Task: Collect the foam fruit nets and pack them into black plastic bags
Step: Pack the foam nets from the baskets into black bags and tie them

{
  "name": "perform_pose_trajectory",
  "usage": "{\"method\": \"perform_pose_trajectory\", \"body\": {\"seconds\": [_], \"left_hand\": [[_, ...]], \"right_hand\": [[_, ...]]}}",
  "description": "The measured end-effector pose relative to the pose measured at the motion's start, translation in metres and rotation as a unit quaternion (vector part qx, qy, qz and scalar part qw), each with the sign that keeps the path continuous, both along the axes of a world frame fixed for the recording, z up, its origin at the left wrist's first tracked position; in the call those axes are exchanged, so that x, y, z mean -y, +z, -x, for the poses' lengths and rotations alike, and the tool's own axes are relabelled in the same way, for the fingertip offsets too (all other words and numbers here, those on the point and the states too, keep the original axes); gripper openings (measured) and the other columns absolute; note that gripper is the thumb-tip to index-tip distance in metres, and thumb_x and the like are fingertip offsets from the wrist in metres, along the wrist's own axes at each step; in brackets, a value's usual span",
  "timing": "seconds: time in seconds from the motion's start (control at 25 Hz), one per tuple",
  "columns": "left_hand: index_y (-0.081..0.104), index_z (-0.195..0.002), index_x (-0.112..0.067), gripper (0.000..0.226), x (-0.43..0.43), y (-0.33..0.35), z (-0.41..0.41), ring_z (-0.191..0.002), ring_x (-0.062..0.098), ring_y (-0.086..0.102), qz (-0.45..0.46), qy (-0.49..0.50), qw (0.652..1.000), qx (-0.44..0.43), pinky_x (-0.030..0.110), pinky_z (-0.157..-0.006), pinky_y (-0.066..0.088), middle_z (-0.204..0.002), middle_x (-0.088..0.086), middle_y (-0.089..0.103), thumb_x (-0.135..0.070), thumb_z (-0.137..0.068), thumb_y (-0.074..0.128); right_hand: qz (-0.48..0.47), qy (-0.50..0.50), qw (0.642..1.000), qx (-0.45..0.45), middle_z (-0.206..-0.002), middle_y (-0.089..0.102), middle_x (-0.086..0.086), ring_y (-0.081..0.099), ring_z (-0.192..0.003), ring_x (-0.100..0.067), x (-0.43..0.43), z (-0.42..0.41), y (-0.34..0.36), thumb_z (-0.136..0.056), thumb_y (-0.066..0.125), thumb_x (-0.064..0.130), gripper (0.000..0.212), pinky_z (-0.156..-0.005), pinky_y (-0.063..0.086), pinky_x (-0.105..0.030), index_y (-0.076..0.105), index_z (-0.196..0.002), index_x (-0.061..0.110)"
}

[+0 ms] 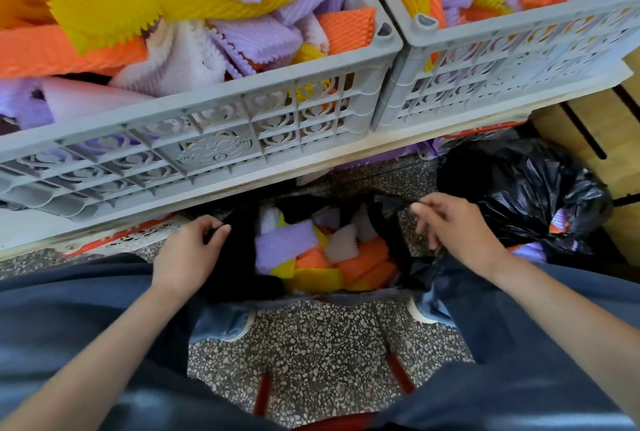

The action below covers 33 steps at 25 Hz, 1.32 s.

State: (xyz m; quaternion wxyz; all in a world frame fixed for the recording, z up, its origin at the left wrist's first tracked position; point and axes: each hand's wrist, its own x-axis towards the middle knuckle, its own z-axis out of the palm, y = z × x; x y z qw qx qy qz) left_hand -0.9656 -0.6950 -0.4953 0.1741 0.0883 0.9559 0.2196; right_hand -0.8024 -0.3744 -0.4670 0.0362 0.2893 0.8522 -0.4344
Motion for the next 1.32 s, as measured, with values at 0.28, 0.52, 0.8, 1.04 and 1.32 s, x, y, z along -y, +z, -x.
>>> {"method": "perform_pose_trajectory", "body": {"seconds": [0.28, 0.52, 0.8, 1.04, 1.32], "left_hand": [[0.057, -0.084, -0.020, 0.019, -0.032, -0.035, -0.007, -0.088, 0.036, 0.063, -0.004, 0.047, 0.998, 0.042, 0.039, -0.075, 0.048, -0.086, 0.016, 0.067, -0.035, -0.095, 0.050], [0.059, -0.111, -0.006, 0.030, -0.054, -0.025, -0.010, -0.105, 0.035, 0.057, -0.079, 0.039, 0.994, 0.063, 0.033, -0.082, 0.039, -0.110, 0.019, 0.063, -0.030, -0.095, 0.052], [0.052, -0.116, -0.017, 0.026, -0.048, 0.074, -0.004, -0.109, 0.016, 0.046, -0.176, -0.222, 0.941, -0.186, 0.027, -0.093, 0.034, -0.112, -0.002, 0.048, -0.029, -0.094, 0.047], [0.053, -0.114, -0.008, 0.036, -0.034, 0.145, 0.066, -0.111, 0.031, 0.046, -0.192, -0.163, 0.889, -0.383, 0.044, -0.090, 0.040, -0.116, 0.014, 0.049, -0.029, -0.086, 0.045], [0.038, -0.140, -0.007, 0.082, -0.013, 0.163, 0.129, -0.130, 0.035, 0.038, -0.091, -0.103, 0.918, -0.371, 0.047, -0.099, 0.032, -0.138, 0.016, 0.045, -0.019, -0.070, 0.080]], "right_hand": [[-0.115, -0.114, 0.969, 0.185, -0.077, 0.066, -0.009, 0.063, -0.079, -0.032, -0.042, -0.015, -0.071, -0.099, 0.043, 0.031, 0.032, -0.066, 0.045, -0.033, 0.063, -0.100, 0.007], [-0.133, -0.049, 0.982, 0.128, -0.104, 0.062, -0.011, 0.061, -0.090, -0.028, -0.022, -0.008, -0.038, -0.098, 0.047, 0.025, 0.033, -0.069, 0.045, -0.033, 0.045, -0.125, 0.006], [-0.221, 0.117, 0.967, -0.041, -0.137, 0.036, -0.004, 0.033, -0.130, -0.015, 0.019, 0.032, 0.067, -0.097, 0.049, 0.026, 0.048, -0.102, 0.025, -0.017, 0.032, -0.140, 0.011], [-0.233, 0.161, 0.931, -0.231, -0.132, 0.040, -0.006, 0.038, -0.122, -0.020, 0.065, 0.144, 0.140, -0.095, 0.054, 0.020, 0.046, -0.087, 0.027, -0.015, 0.036, -0.135, 0.011], [-0.313, 0.211, 0.910, -0.171, -0.150, 0.025, -0.014, 0.020, -0.141, -0.027, 0.090, 0.251, 0.142, -0.084, 0.068, 0.032, 0.080, -0.113, 0.019, -0.033, 0.024, -0.144, 0.004]]}}
